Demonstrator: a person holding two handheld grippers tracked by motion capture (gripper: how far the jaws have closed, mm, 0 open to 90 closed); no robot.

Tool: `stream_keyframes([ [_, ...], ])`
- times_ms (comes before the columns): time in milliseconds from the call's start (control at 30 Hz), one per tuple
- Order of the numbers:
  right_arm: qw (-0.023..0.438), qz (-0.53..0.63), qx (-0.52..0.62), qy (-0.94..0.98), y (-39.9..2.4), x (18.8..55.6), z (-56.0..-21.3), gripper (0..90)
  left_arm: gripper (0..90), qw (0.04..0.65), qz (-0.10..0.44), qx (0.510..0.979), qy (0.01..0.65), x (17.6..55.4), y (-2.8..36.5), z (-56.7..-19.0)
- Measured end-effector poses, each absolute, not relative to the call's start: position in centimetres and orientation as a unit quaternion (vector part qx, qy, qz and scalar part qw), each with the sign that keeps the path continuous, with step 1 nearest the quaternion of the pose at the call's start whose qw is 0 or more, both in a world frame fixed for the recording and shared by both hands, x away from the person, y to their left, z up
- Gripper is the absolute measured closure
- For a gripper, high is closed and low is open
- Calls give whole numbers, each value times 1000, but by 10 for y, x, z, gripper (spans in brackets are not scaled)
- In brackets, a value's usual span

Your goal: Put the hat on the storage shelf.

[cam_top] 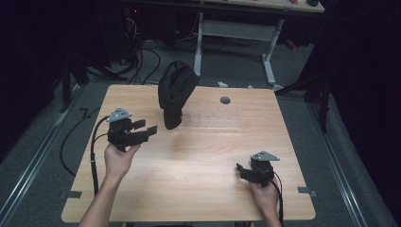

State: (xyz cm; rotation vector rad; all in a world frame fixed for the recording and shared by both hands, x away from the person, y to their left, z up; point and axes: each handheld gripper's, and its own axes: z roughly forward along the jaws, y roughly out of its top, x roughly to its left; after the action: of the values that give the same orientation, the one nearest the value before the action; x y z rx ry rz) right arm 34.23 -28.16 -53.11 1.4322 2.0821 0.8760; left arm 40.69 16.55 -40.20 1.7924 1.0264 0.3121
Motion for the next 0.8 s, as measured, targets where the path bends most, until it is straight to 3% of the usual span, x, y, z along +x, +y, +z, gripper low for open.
stream_keyframes([
  [800, 231, 319, 522, 757, -281, 342, -531, 325, 378, 512, 124, 729, 437, 379, 180, -422],
])
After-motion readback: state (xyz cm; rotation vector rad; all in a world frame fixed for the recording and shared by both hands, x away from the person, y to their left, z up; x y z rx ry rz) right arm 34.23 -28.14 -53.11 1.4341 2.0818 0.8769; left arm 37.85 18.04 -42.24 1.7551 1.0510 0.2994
